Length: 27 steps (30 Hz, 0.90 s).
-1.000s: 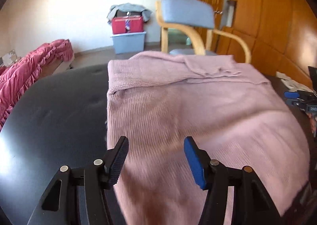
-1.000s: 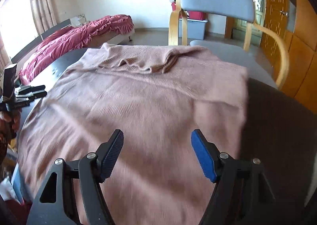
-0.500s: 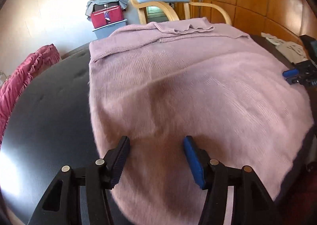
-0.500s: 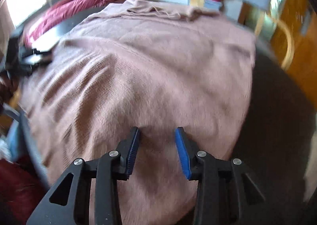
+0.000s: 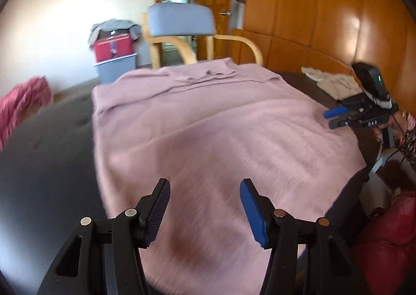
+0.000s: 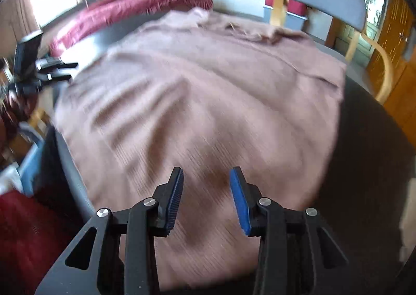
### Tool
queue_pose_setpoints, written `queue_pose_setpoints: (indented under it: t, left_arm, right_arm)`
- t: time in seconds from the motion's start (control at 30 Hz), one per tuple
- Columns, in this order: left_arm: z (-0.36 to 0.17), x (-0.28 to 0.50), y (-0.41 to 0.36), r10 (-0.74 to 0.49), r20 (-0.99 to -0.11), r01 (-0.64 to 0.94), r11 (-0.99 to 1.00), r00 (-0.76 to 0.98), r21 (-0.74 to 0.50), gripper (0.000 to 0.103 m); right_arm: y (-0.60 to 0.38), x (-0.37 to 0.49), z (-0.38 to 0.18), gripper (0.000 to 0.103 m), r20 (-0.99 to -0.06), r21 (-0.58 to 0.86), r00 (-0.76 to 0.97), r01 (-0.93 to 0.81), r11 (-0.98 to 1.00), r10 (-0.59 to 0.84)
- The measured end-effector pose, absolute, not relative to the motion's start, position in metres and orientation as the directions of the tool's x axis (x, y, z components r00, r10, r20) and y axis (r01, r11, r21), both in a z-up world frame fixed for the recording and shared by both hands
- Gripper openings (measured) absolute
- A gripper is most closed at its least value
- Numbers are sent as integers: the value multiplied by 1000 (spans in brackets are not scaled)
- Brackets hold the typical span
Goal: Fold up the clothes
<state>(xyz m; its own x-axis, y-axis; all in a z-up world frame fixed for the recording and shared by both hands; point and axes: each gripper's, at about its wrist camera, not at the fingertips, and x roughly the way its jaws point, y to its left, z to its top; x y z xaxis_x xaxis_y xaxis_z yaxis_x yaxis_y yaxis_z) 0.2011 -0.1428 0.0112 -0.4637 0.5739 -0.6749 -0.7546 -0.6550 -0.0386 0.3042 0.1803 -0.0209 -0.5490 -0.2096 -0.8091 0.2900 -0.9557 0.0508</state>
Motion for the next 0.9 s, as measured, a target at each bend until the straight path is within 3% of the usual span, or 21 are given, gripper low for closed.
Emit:
queue_pose_setpoints:
  t: [0.17, 0.33, 0.53, 0.6, 0.7, 0.83, 0.87, 0.9]
  left_arm:
    - [-20, 198, -88, 481, -790, -820, -570, -379, 47, 55]
    - [-15, 232, -116, 575, -798, -907, -411, -180, -91, 55]
    - [4, 240, -135, 639, -743, -904, -412, -198, -114, 55]
    - [10, 236, -130, 628, -728, -889, -455, -274, -57, 55]
    - [5, 227, -110, 584, -743, -878, -478, -327, 10, 56]
    - [-15, 210, -82, 518, -784, -860, -510, -342, 38, 57]
    - [-19, 206, -77, 506, -791, -854, -519, -344, 39, 57]
    - [-19, 204, -82, 522, -784, -845, -535, -336, 7, 57]
  right_arm:
    - [142, 273, -27, 41, -825, 6, -527, 354, -935, -205]
    - [127, 296, -38, 41, -879, -6, -415, 503, -864, -236]
    - [146, 304, -29, 41, -861, 67, -407, 502, -862, -304]
    - [142, 299, -21, 42, -831, 86, -447, 485, -870, -332]
    - [119, 288, -19, 65, -812, 55, -481, 500, -864, -330]
    - [88, 272, -37, 64, -832, -104, -512, 519, -848, -211]
    - [85, 268, -44, 60, -847, -110, -493, 525, -844, -197]
    - [84, 265, -48, 48, -853, -84, -476, 529, -844, -214]
